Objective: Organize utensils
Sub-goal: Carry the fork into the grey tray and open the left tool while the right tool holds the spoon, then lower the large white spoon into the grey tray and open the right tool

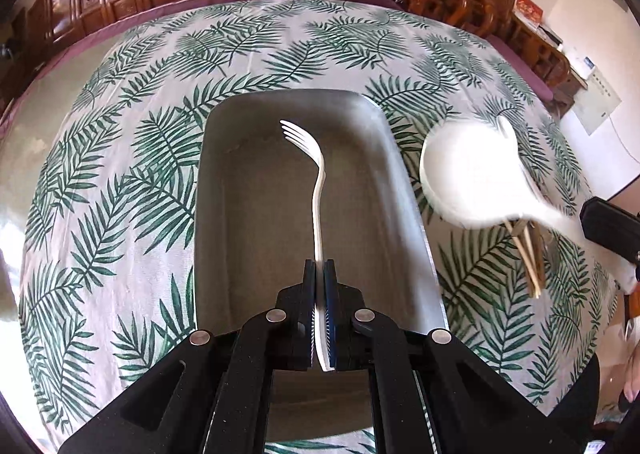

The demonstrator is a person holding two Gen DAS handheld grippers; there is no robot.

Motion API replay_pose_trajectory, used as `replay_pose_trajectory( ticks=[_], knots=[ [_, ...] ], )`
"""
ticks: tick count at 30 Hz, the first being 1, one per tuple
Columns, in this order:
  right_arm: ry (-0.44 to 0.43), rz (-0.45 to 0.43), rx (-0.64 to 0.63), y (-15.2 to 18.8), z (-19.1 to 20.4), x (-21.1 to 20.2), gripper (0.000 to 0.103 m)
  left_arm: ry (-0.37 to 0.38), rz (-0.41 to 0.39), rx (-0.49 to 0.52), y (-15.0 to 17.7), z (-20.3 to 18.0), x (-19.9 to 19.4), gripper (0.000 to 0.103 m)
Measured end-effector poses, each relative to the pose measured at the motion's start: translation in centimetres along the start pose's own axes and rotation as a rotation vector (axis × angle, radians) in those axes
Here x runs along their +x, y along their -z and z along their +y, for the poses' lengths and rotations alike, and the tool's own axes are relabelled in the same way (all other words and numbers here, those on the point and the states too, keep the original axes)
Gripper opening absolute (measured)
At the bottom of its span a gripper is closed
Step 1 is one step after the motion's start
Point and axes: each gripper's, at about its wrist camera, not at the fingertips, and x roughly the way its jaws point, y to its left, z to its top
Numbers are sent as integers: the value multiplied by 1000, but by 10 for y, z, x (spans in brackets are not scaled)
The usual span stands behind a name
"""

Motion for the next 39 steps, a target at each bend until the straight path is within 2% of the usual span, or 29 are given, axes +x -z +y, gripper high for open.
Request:
replay_pose_trajectory(
  ticks=[4, 7, 12, 14, 15, 17, 18, 22, 23, 24, 25, 26, 27, 29, 33, 39],
  knots=[
    [-9, 7, -10, -4, 4, 9, 0, -2, -9, -11, -1, 5, -2, 4],
    [28, 10, -31, -3, 5, 16, 0, 4, -11, -20, 0, 9, -3, 4],
    [18, 58, 11, 17, -11, 22, 2, 20, -19, -38, 5, 11, -8, 4],
    [21, 90, 0, 32, -5, 28, 9, 29, -29, -37, 6, 11, -13, 4],
    [24, 99, 3, 39, -1, 33, 25, 32, -33, -37, 7, 11, -15, 4],
    [38, 126, 18, 52, 1, 43, 46, 36, -41, -36, 8, 11, -19, 4],
    [35, 141, 27, 55, 1, 48, 47, 35, -45, -35, 9, 12, -21, 4],
    [28, 216, 10, 70, 13, 68, 47, 41, -67, -32, 12, 14, -35, 4],
    [34, 232, 7, 73, 15, 73, 42, 39, -72, -31, 13, 15, -38, 4],
    [46, 247, 1, 74, 16, 77, 30, 38, -75, -32, 13, 17, -40, 4],
    [74, 264, -13, 77, 17, 81, 25, 38, -79, -33, 14, 18, -42, 4],
    [91, 259, -20, 78, 16, 81, 14, 38, -82, -36, 15, 19, -45, 4],
    [94, 263, -16, 78, 15, 82, 11, 37, -86, -40, 15, 21, -47, 4],
    [92, 259, 0, 77, 11, 79, 11, 36, -95, -45, 17, 23, -53, 4],
    [92, 196, 23, 61, 5, 58, 11, 29, -119, -47, 20, 27, -65, 4],
    [51, 97, 30, 19, 10, 29, 11, 22, -147, -52, 22, 29, -79, 4]
  ],
)
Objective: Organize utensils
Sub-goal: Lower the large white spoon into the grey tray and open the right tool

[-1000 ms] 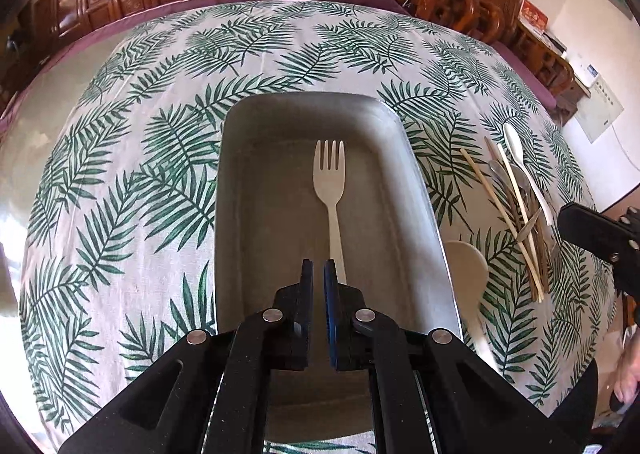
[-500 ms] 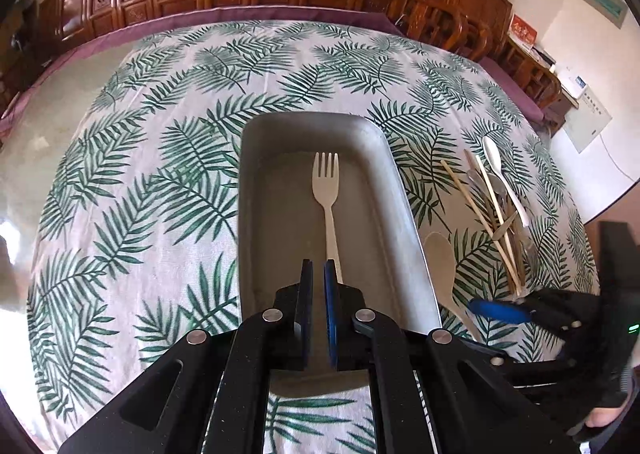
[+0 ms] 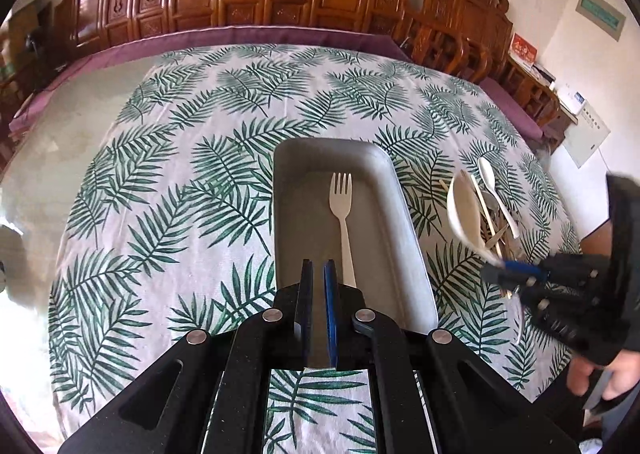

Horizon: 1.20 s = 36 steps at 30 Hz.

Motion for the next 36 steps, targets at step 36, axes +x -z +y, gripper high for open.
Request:
replay_pose_trajectory(
  ticks=[36],
  knots=[
    [-148, -88, 34, -29, -4, -8, 14, -38, -61, 26, -10, -17, -26, 34]
  ],
)
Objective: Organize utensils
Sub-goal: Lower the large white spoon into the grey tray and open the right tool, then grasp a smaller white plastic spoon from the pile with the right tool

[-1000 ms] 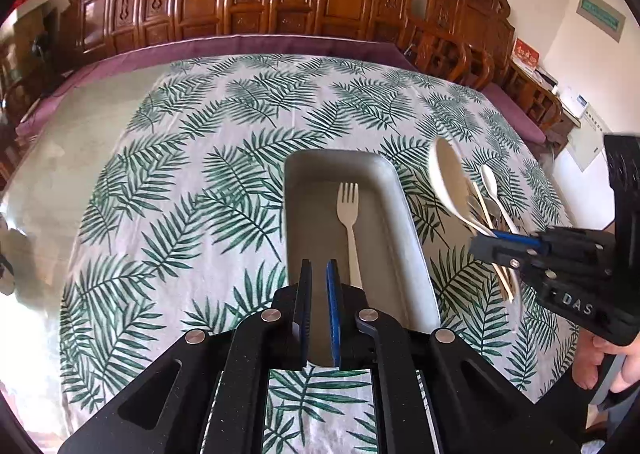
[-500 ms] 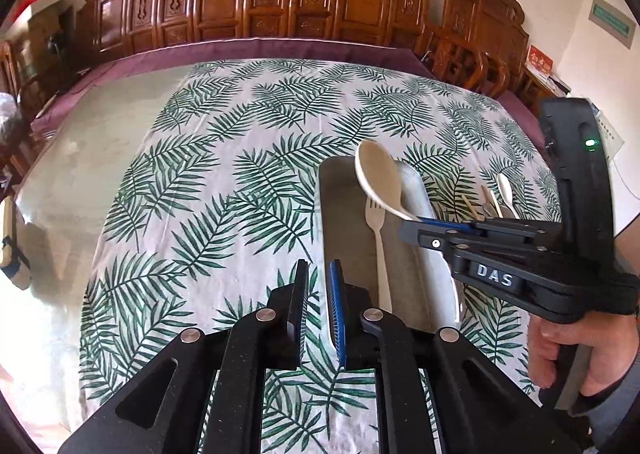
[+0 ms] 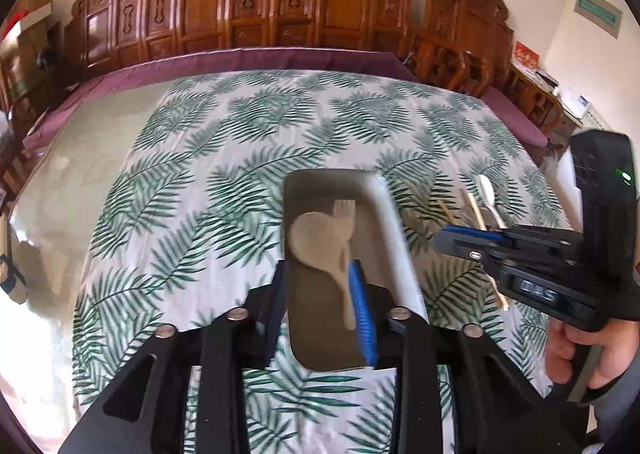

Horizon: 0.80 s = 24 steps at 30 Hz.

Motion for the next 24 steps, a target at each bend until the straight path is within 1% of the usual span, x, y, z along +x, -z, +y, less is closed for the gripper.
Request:
replay_pose_trajectory(
  ticks=[2, 4, 7, 10, 12, 16, 21, 23, 24],
  knots=[
    [40, -17, 1, 11, -14, -22, 15, 18, -4, 9, -1, -11, 0, 40],
    [80, -26, 1, 21, -27, -38, 20, 37, -5, 20, -2, -24, 2, 44],
    [144, -34, 18, 36, -55, -62, 22, 68, -1, 40, -2, -47, 9, 45],
    [185, -40, 42, 48, -78, -77, 22, 92, 11, 60, -2, -68, 19, 45],
    [211, -35, 59, 53, -95, -83, 26, 108, 19, 75, -2, -82, 26, 45],
    [243, -21, 79, 53, -124, -84, 28, 127, 28, 95, -3, -103, 35, 45],
    [267, 10, 85, 46, -151, -69, 28, 124, 35, 103, -7, -112, 43, 46],
    [275, 30, 92, 41, -162, -55, 28, 117, 36, 104, -8, -113, 46, 56],
    [278, 40, 96, 38, -166, -50, 28, 116, 35, 103, -9, -114, 46, 56]
  ],
)
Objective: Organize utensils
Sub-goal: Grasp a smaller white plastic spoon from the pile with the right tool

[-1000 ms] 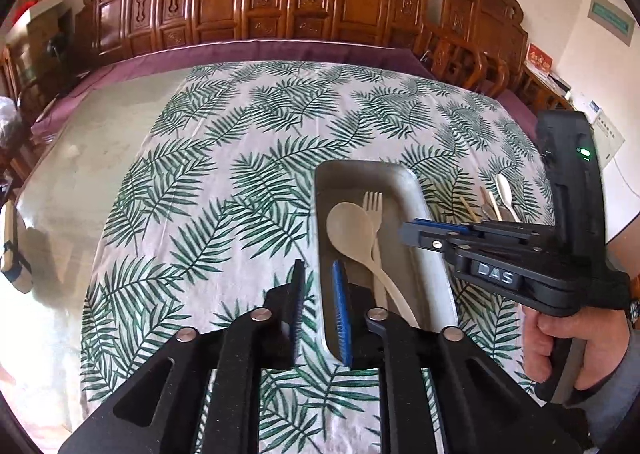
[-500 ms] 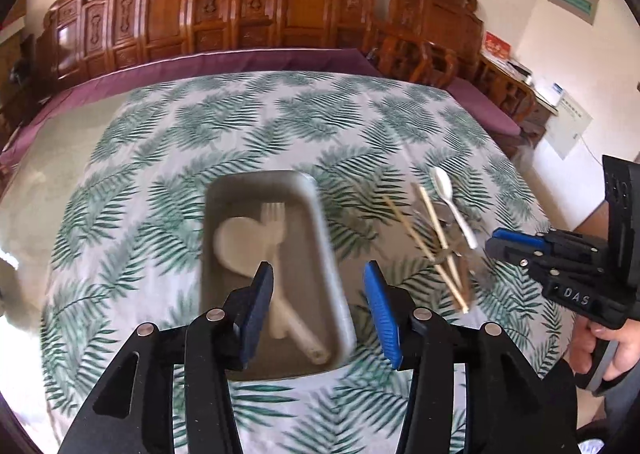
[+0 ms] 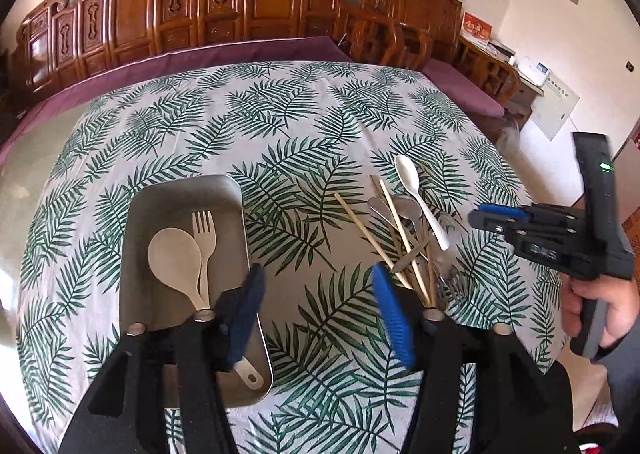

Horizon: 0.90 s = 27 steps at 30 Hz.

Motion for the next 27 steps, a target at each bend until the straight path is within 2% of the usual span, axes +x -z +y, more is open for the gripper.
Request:
replay_pose_trajectory(
  ticks=[4, 10, 16, 18, 22, 27],
  knots=[
    [3, 46, 17, -11, -9, 30, 28, -6, 8, 0, -1, -2, 5, 60],
    [14, 108, 49, -22, -21, 68, 28, -9, 25, 5, 1, -4, 9, 60],
    [17, 127, 74, -29, -26, 71, 28, -2, 34, 9, 4, -4, 10, 60],
    [-8, 125, 91, -30, -27, 71, 28, 1, 35, 8, 4, -3, 11, 60],
    [13, 137, 73, -32, -21, 76, 28, 2, 42, 9, 5, -3, 14, 60],
    [-31, 163, 162, -34, -33, 80, 28, 5, 44, 7, 6, -2, 14, 60]
  ],
)
